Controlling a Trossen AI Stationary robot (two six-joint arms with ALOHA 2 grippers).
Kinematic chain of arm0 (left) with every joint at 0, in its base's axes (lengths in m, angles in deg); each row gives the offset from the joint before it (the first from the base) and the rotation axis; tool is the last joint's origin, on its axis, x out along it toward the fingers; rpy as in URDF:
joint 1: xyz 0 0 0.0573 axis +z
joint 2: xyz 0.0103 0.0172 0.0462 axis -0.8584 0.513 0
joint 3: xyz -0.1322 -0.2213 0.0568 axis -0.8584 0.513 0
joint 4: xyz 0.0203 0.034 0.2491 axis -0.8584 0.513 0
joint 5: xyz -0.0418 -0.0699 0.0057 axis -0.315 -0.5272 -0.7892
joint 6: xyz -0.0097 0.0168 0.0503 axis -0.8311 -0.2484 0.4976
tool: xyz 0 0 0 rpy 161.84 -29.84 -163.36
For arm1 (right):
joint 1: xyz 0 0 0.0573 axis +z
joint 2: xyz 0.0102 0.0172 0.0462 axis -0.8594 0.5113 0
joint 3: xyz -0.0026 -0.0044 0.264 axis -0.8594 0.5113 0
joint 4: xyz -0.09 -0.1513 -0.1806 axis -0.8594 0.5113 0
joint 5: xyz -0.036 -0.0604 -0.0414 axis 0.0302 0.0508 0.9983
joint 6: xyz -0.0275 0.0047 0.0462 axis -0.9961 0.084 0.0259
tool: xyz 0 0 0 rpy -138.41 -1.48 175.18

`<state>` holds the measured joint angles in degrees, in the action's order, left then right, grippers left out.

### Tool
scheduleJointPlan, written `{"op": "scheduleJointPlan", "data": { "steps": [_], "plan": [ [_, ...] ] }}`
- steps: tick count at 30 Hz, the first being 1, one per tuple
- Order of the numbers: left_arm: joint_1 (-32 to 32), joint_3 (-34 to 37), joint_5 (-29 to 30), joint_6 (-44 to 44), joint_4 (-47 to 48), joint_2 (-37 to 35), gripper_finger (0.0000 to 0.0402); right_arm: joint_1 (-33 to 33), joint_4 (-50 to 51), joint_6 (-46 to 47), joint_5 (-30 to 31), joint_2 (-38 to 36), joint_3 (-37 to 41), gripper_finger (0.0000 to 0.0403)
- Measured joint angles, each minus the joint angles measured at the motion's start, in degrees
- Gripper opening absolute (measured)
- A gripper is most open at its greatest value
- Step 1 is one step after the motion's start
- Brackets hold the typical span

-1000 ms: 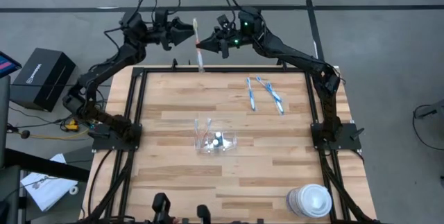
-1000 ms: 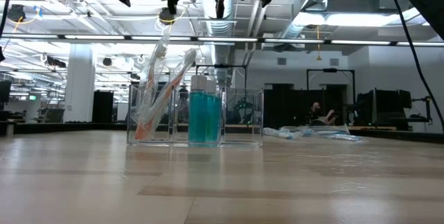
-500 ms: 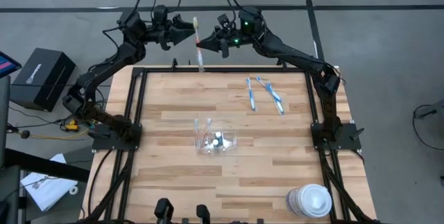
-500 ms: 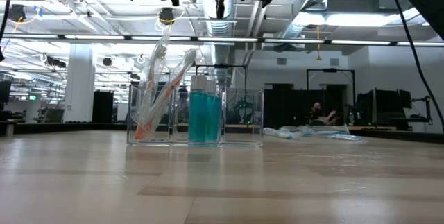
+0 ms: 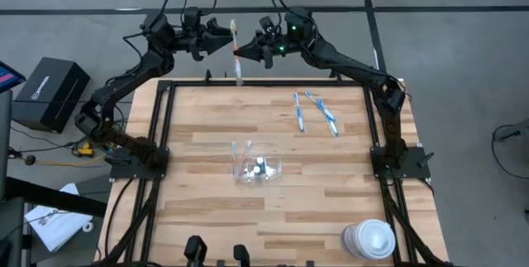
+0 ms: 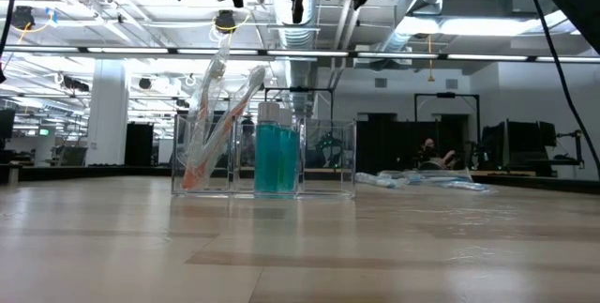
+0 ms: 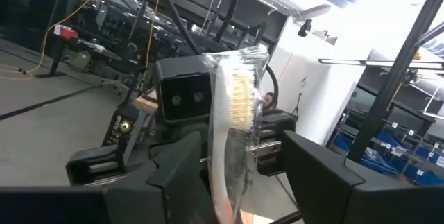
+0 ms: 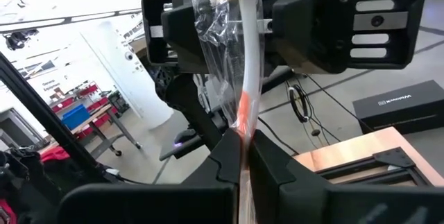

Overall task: Pick & Place toothbrushing station
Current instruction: Put the orange toothbrush into the transparent organizer

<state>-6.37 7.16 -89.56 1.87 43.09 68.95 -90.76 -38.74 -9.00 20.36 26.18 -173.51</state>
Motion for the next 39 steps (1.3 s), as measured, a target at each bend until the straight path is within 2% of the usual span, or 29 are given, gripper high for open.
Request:
{"op": "scheduleJointPlan", "data": {
  "steps": [9,21,28,36,39],
  "plan": [
    [0.0,-0.04,0.48,1.16,-0.04,0.29,0.0136,0.41,-0.75,0.47,-0.01,0.0,0.0,0.0001],
    [0.06,-0.04,0.57,1.69,-0.1,0.87,0.0098,0.74,-2.75,2.01,0.01,0.0,0.0,0.0001],
    [0.29,-0.04,0.14,2.84,-0.24,0.87,0.0015,0.91,-2.69,2.02,-0.15,0.0,0.0,0.0001],
    [0.12,-0.04,0.11,3.76,-0.26,0.85,0.001,0.94,-2.87,1.93,-1.01,0.0,0.0,0.0003],
    [0.11,-0.07,-0.17,4.39,-0.53,0.84,0.0007,0.96,-4.97,2.06,-1.22,0.11,0.11,0.0023]
  ]
}}
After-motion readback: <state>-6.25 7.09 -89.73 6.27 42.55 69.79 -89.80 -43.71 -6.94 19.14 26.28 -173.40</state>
